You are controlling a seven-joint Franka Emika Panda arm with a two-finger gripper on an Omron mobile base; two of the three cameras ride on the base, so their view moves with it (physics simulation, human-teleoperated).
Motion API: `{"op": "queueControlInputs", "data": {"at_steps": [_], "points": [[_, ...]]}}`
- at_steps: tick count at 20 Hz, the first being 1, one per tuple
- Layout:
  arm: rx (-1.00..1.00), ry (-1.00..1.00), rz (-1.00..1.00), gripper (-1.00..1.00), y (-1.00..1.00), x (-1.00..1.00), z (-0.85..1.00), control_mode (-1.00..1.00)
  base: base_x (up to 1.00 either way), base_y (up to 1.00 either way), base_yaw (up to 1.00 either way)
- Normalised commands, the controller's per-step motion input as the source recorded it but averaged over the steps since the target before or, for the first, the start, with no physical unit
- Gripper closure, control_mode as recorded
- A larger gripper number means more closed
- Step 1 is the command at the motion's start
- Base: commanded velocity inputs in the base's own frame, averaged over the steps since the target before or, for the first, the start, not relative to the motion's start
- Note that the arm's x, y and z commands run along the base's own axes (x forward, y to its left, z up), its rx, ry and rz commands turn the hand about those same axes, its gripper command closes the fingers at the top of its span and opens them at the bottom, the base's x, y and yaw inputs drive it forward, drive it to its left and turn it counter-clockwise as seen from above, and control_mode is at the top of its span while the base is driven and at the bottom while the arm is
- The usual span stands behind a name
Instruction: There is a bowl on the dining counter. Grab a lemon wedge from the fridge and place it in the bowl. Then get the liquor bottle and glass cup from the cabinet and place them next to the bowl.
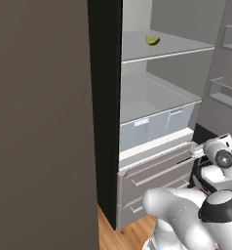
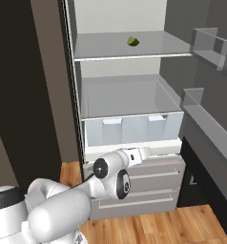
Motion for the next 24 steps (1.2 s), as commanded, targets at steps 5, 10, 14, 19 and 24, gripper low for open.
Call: {"op": "queueControlInputs", "data": {"at_steps": [5, 10, 14, 19, 24], "points": [[0.14, 0.0, 0.13, -1.0, 0.35, 0.0, 1.0, -1.0, 0.0, 0.0, 0.0], [0.06, 0.07, 0.13, -1.0, 0.0, -0.07, 1.0, -1.0, 0.0, 0.0, 0.0], [0.05, 0.23, 0.11, -1.0, 0.0, -0.19, 1.0, -1.0, 0.0, 0.0, 0.0], [0.02, 0.28, 0.07, -1.0, -0.08, -0.5, 1.0, -1.0, 0.0, 0.0, 0.0], [0.06, 0.28, 0.07, -1.0, -0.07, -0.51, 1.0, -1.0, 0.0, 0.0, 0.0]]}}
